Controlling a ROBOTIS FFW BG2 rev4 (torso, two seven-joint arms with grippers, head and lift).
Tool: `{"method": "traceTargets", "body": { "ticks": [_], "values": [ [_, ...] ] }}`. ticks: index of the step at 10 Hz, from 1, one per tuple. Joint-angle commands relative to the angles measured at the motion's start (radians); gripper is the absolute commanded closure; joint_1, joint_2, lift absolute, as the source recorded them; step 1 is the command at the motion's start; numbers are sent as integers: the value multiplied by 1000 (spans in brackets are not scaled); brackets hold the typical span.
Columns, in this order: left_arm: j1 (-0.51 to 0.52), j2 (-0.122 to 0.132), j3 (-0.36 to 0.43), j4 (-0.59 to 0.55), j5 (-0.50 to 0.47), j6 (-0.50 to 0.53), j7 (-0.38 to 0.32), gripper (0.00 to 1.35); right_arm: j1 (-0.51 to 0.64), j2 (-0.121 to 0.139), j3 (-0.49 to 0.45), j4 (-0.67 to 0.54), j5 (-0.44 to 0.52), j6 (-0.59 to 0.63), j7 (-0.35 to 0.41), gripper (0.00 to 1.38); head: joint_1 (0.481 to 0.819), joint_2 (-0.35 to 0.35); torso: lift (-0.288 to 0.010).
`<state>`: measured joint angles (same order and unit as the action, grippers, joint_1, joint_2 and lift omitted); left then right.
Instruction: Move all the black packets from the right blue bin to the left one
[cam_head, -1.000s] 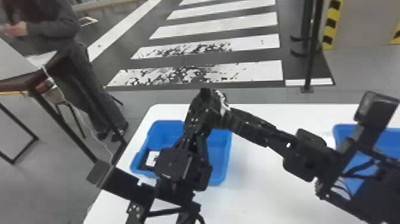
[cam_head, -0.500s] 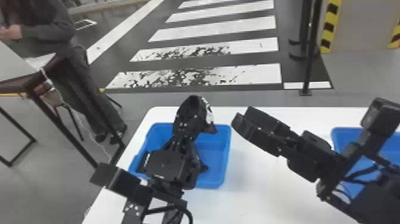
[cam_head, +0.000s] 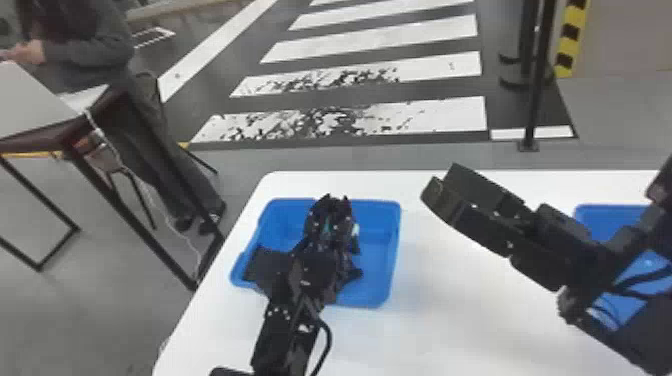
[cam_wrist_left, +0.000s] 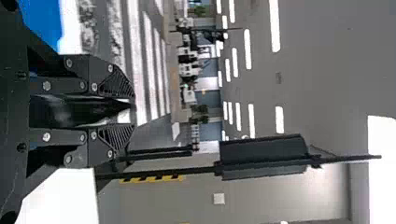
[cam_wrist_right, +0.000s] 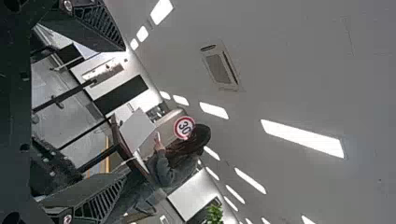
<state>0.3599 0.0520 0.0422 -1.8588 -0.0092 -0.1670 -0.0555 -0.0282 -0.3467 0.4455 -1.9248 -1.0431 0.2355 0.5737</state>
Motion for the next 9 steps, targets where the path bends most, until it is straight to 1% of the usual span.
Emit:
{"method": "traceTargets", "body": {
  "ticks": [1, 2, 3, 4, 5, 6, 7, 8, 9],
  "values": [
    [8, -8, 10, 19, 31, 27, -4, 9, 16, 2, -45, -1, 12, 0, 0, 65, 695, 346, -140],
    [23, -11, 20, 19, 45, -17, -18, 70, 31, 3, -81, -3, 24, 0, 0, 67, 695, 340, -140],
    [45, -17, 20, 14, 85, -98, -33, 90, 45, 8, -142, -28, 82, 29, -2, 67, 695, 328, -140],
    [79, -18, 12, -42, 133, -194, -37, 90, 55, 15, -206, -47, 140, 81, -9, 67, 695, 312, -140],
    [133, -17, -6, -157, 171, -211, -38, 90, 55, 17, -258, -35, 176, 133, -15, 65, 691, 290, -140],
    [180, -12, -32, -248, 215, -223, -63, 98, 65, 21, -350, -50, 305, 236, -26, 82, 673, 264, -140],
    [232, -12, -66, -322, 252, -228, -79, 99, 99, 26, -449, -136, 467, 398, -87, 90, 666, 241, -140],
    [266, -8, -98, -373, 260, -236, -81, 99, 124, 48, -547, -204, 610, 530, -129, 90, 668, 178, -140],
    [271, 2, -110, -388, 260, -223, -83, 94, 126, 54, -601, -236, 694, 663, -160, 91, 680, 103, -140]
  ]
}}
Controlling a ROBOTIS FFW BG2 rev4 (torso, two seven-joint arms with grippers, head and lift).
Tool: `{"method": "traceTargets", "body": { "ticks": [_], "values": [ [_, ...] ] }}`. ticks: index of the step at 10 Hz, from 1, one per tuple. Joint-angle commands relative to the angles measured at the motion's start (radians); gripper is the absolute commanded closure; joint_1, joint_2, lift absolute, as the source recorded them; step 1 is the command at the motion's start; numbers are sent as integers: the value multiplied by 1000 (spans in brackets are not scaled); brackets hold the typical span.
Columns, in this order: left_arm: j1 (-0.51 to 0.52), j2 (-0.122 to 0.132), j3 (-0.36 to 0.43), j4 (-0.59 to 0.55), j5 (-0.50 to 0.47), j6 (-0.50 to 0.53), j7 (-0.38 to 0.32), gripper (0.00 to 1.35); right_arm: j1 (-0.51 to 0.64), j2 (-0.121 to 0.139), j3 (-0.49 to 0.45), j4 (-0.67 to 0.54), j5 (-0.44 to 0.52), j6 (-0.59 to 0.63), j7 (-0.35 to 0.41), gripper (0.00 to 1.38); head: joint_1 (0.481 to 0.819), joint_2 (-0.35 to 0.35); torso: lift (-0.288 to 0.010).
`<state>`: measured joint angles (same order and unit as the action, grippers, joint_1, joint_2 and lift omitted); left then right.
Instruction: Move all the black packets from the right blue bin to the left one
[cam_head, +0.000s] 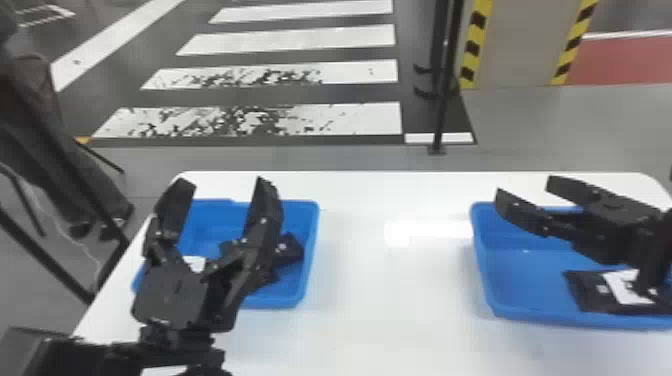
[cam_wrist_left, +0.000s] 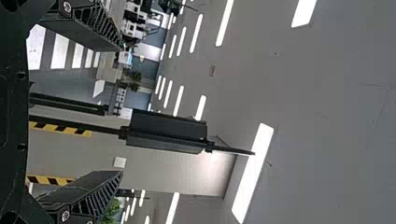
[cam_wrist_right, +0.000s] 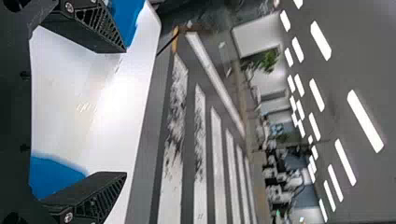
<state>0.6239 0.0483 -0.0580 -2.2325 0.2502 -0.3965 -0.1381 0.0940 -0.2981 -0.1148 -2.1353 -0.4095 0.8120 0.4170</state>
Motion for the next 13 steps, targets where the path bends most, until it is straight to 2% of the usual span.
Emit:
{"method": "traceTargets", "body": {
  "ticks": [1, 3, 6, 8, 10, 13],
  "values": [
    [2, 2, -6, -14, 13, 31, -8, 99, 2, 7, -65, -60, 150, 199, -35, 91, 693, 17, -140],
    [9, 2, 2, -14, 25, 45, -26, 99, -6, 22, -71, -104, 292, 339, -122, 91, 695, -85, -140],
    [4, 4, 2, -14, 25, 77, -43, 101, -67, 24, -47, 18, 344, 486, -185, 93, 695, -185, -140],
    [7, 7, 4, -14, 25, 72, -48, 101, -82, 20, -25, 55, 340, 548, -224, 93, 695, -210, -140],
    [7, 5, 8, -14, 23, 70, -48, 104, -119, 16, -1, 126, 338, 584, -231, 93, 695, -213, -140],
    [9, 5, 12, -14, 23, 70, -48, 114, -150, 10, 13, 222, 324, 557, -231, 94, 695, -207, -140]
  ]
}}
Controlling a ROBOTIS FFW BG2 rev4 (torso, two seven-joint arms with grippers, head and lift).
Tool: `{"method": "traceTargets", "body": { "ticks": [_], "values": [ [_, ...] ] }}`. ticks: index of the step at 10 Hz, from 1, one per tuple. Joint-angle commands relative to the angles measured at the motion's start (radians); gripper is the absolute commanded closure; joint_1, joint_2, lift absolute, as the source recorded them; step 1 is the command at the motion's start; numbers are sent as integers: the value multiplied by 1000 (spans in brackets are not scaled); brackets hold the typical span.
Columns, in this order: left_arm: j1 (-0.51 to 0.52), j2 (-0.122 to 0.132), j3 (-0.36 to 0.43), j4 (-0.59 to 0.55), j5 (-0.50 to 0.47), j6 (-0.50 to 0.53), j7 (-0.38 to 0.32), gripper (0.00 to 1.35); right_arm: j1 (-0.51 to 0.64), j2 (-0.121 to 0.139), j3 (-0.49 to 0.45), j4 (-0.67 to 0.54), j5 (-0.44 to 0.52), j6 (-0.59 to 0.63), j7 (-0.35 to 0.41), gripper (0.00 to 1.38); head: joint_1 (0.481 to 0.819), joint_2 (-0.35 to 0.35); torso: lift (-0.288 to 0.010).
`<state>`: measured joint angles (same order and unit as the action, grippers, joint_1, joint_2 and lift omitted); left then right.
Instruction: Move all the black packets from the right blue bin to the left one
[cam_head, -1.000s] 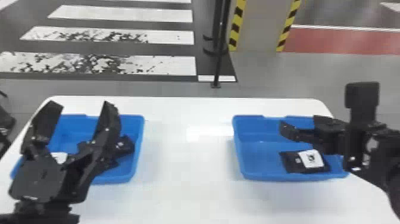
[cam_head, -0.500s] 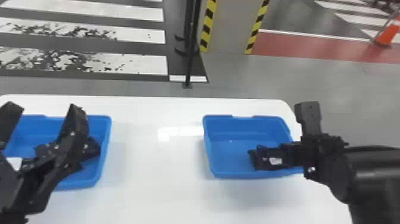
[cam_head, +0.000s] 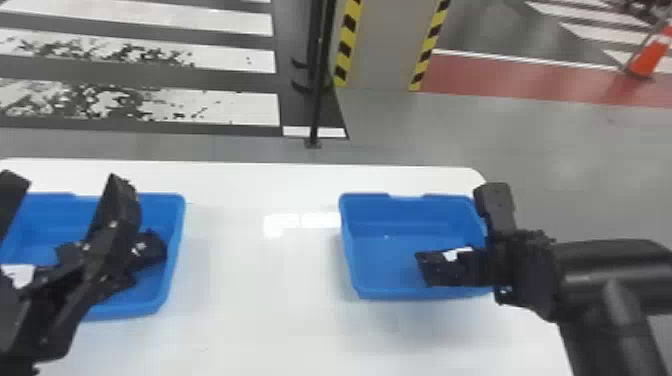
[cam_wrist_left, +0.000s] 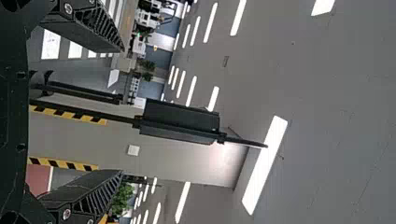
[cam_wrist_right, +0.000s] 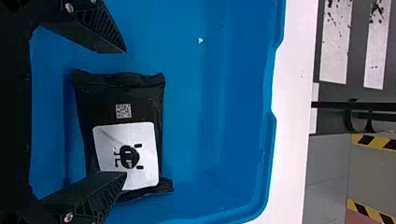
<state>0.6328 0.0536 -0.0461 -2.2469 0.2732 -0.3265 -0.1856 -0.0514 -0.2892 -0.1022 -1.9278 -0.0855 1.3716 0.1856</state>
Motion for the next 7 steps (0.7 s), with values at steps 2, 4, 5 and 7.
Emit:
{"method": "traceTargets", "body": {
  "ticks": [2, 4, 5, 7],
  "values": [
    [0, -1, 2, 0, 0, 0, 0, 114, -5, -1, -2, 10, 14, 27, -12, 94, 695, -209, -140],
    [3, -1, 2, 0, -2, -2, 0, 114, -8, -1, -2, 17, 12, 37, -18, 111, 695, -219, -140],
    [3, -3, 2, 0, -4, -7, 0, 114, -8, -1, -2, 20, 12, 42, -23, 136, 695, -221, -140],
    [3, -3, 4, 0, -6, -7, 0, 116, -17, -4, -2, 44, 16, 42, -25, 214, 695, -225, -140]
  ]
}}
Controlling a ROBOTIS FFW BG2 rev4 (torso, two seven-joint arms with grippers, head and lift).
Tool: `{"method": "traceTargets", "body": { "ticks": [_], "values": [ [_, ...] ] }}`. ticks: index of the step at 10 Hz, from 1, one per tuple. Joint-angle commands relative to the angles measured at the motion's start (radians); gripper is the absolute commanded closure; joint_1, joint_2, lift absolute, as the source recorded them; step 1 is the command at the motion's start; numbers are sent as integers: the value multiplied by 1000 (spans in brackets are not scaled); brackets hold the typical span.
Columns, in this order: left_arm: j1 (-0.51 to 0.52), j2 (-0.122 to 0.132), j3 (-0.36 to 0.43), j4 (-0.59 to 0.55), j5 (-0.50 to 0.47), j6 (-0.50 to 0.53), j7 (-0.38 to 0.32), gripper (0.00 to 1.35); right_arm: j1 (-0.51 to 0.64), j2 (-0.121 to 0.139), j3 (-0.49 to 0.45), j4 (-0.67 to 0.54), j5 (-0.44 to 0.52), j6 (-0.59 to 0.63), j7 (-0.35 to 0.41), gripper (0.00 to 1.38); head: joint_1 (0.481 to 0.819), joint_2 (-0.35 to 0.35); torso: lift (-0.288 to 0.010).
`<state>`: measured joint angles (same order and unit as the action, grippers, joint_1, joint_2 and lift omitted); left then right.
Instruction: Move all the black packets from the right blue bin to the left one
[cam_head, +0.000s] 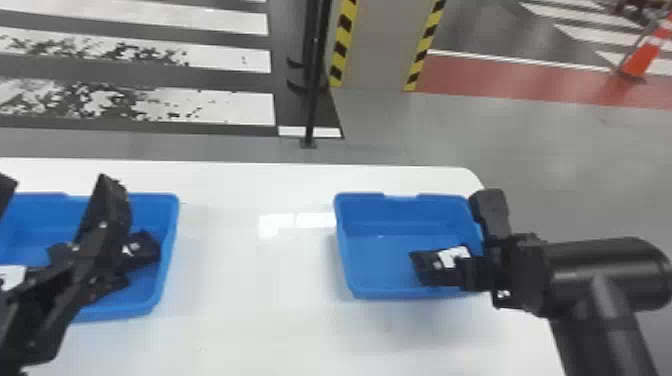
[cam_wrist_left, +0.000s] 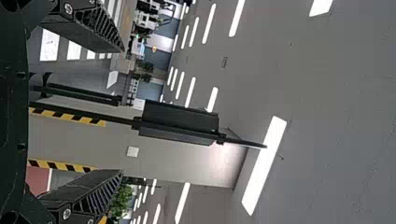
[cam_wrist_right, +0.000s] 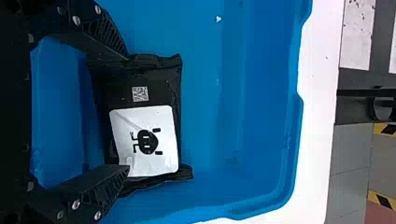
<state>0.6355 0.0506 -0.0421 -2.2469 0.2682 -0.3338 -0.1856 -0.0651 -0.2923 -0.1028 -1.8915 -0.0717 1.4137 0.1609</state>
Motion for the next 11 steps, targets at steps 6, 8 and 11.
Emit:
{"method": "traceTargets", "body": {
  "ticks": [6, 8, 11],
  "values": [
    [3, -3, 6, 7, -9, 0, 0, 131, 9, -1, 1, 37, -12, -79, -18, 1154, 695, -233, -140],
    [3, -5, 8, 10, -9, -7, 0, 133, 31, 7, 1, 20, -14, -192, -18, 1161, 695, -225, -140],
    [3, -5, 8, 12, -11, -20, 0, 133, 77, 12, 1, -63, -98, -351, 6, 1161, 695, -192, -140]
  ]
}}
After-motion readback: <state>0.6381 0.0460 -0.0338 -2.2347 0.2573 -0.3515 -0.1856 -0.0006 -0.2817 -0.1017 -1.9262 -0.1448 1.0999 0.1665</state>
